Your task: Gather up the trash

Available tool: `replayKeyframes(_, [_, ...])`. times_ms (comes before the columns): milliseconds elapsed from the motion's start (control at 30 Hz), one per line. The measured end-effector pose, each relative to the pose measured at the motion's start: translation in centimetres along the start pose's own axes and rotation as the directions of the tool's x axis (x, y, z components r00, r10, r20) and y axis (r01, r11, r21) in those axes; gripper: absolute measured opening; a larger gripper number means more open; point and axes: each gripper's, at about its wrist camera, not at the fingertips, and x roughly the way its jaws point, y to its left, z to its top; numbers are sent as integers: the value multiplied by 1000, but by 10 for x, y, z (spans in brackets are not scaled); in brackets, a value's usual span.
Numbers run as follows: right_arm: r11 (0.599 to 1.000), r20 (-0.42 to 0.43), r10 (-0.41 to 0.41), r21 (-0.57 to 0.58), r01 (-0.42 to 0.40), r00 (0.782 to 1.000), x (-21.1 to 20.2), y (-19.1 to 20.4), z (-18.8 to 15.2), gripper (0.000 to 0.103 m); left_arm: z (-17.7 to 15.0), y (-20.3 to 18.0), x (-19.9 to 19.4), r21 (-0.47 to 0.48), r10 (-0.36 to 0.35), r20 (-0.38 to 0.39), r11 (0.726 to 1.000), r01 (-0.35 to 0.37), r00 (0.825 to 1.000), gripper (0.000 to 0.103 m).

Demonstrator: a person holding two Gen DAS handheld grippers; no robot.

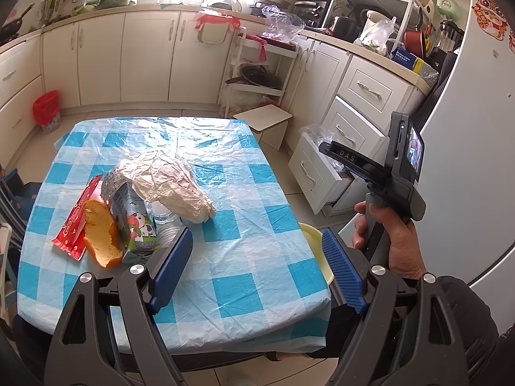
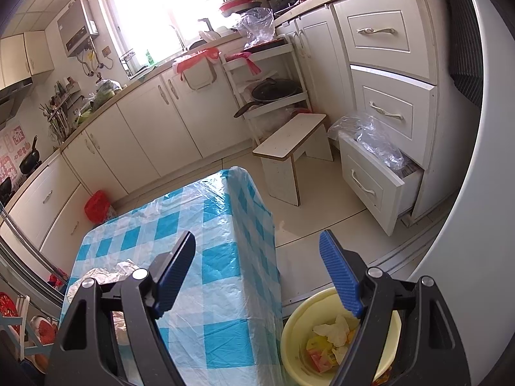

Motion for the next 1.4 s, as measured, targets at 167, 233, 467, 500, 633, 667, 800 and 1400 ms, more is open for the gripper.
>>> replayKeyframes(167, [1000, -2, 1, -8, -1, 1000, 2, 0, 1, 76, -2, 4, -1, -9, 10, -5, 1000, -10, 1000, 79])
replayKeyframes(233, [1000, -1, 1, -8, -1, 1000, 1, 0, 1, 76, -3, 5, -1, -10, 14, -6, 1000, -14, 1000, 79])
replayKeyframes(467, [1000, -1, 2, -12, -2, 1000, 2, -1, 1, 76, -9, 14, -2, -24, 30, -16, 999, -30, 999, 79])
replayKeyframes(500, [1000, -1, 3, -12, -3, 1000, 2, -1, 2, 76, -11, 16, -3, -26, 33, -17, 999, -33, 999, 79])
replayKeyframes(633, [1000, 0, 3, -12, -3, 1000, 3, -1, 2, 76, -18, 27, -7, -34, 51, -23, 998, -52, 998, 79])
replayKeyframes(667, [1000, -1, 4, -13, -4, 1000, 3, -1, 2, 76, -20, 30, -7, -39, 55, -25, 998, -56, 998, 79])
replayKeyframes(800, [1000, -2, 2, -18, -2, 1000, 2, -2, 3, 76, -29, 47, -11, -62, 80, -41, 995, -83, 996, 79])
replayKeyframes(1400, [999, 11, 2, -44, -2, 1000, -4, 7, 0, 76, -80, 158, -63, -233, 260, -65, 935, -268, 963, 79])
